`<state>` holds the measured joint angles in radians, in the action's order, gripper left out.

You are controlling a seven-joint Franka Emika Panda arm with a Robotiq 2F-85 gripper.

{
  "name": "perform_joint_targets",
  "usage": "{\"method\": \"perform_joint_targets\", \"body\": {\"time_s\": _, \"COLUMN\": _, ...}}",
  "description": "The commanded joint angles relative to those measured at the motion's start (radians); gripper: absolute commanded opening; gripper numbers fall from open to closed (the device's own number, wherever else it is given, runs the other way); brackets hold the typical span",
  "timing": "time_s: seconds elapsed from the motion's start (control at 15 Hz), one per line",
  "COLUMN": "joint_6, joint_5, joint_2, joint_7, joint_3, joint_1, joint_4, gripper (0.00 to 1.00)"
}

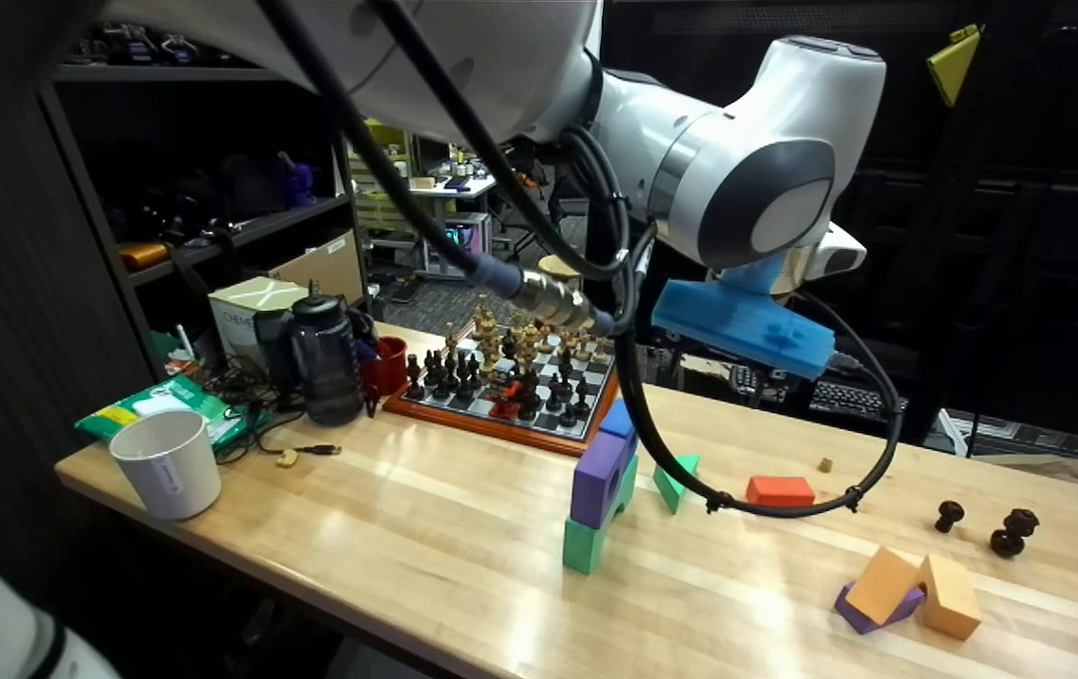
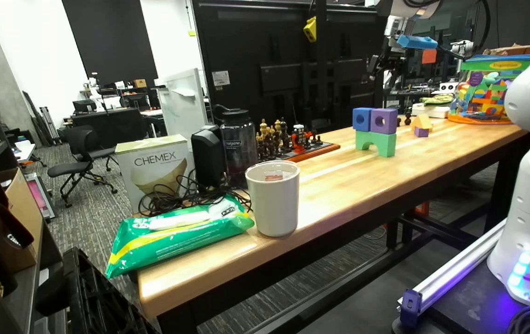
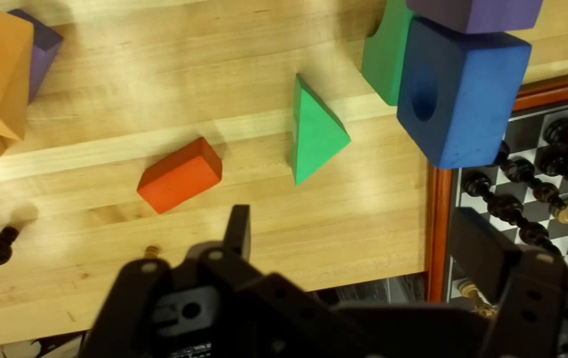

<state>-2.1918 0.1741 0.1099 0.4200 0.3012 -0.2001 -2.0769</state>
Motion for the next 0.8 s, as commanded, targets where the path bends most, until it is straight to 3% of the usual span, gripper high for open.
{"method": "perform_joint_targets", "body": {"time_s": 0.0, "joint_6": 0.006, "joint_5": 0.017, "joint_2": -0.053, "joint_7": 0.01, "joint_3": 0.013, "joint_1": -0.026, "joint_4": 0.051, "gripper": 1.0}}
{"method": "perform_joint_targets", "body": {"time_s": 0.73, "joint_6": -0.005, "joint_5": 0.002, "joint_2": -0.166, "joint_7": 0.112, "joint_3": 0.034, "joint_1": -0.116, "joint_4": 0.154, "gripper": 1.0}}
